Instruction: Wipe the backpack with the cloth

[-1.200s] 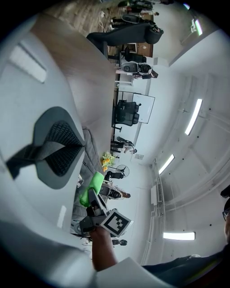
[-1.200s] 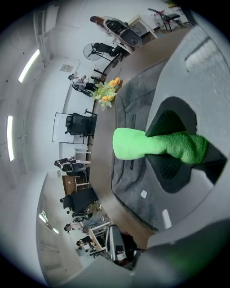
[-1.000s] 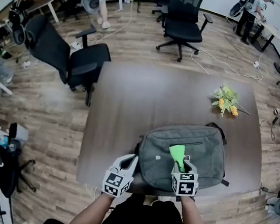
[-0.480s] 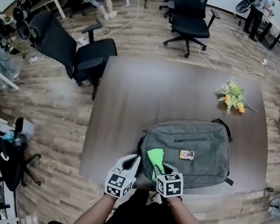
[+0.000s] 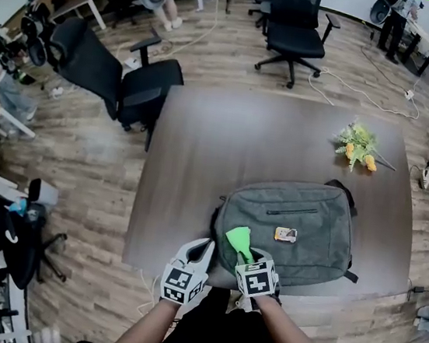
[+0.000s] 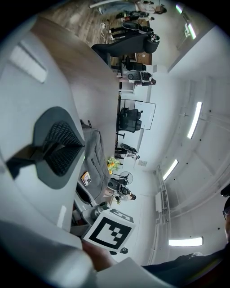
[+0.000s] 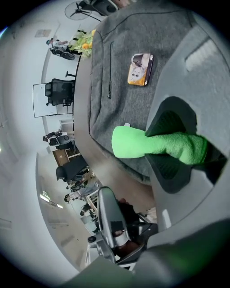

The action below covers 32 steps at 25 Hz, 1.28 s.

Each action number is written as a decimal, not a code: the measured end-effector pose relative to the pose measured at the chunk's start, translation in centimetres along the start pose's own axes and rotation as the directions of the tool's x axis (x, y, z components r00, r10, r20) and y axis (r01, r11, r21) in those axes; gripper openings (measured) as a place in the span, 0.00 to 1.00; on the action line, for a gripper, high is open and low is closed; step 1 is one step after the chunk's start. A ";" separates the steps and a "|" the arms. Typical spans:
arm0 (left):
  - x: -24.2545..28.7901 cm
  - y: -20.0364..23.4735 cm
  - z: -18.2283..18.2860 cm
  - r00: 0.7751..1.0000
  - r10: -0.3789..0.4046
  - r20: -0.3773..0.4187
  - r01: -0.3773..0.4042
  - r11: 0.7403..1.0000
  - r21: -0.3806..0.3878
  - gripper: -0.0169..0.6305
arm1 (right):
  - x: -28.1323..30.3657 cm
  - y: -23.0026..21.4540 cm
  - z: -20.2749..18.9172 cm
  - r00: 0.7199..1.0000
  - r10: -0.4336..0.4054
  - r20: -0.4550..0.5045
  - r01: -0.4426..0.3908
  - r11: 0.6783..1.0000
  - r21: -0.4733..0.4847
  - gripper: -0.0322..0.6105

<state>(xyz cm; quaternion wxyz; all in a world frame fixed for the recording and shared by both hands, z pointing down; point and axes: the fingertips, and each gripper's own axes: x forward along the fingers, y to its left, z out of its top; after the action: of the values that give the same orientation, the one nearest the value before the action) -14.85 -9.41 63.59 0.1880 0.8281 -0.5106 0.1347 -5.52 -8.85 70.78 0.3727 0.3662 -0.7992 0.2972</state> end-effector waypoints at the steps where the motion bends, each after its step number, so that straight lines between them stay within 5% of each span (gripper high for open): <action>1: 0.1 -0.1 0.1 1.000 -0.002 0.001 0.002 1.000 0.002 0.05 | -0.1 -0.4 -0.3 1.000 -0.011 -0.008 0.011 1.000 -0.003 0.22; 21: 2.6 -3.2 1.6 0.997 -0.079 0.008 0.078 0.995 0.055 0.05 | -3.9 -7.9 -2.3 0.975 -0.220 -0.037 0.218 0.974 -0.065 0.22; 32: 3.1 -3.3 1.9 0.996 -0.086 0.010 0.085 0.994 0.065 0.05 | -7.7 -14.7 -3.3 0.908 -0.417 -0.047 0.411 0.907 -0.094 0.22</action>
<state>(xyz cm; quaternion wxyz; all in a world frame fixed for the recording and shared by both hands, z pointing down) -10.42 -11.41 62.60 0.1637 0.8557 -0.4712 0.1376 11.05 -11.75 69.29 0.4679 0.5020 -0.7021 0.1902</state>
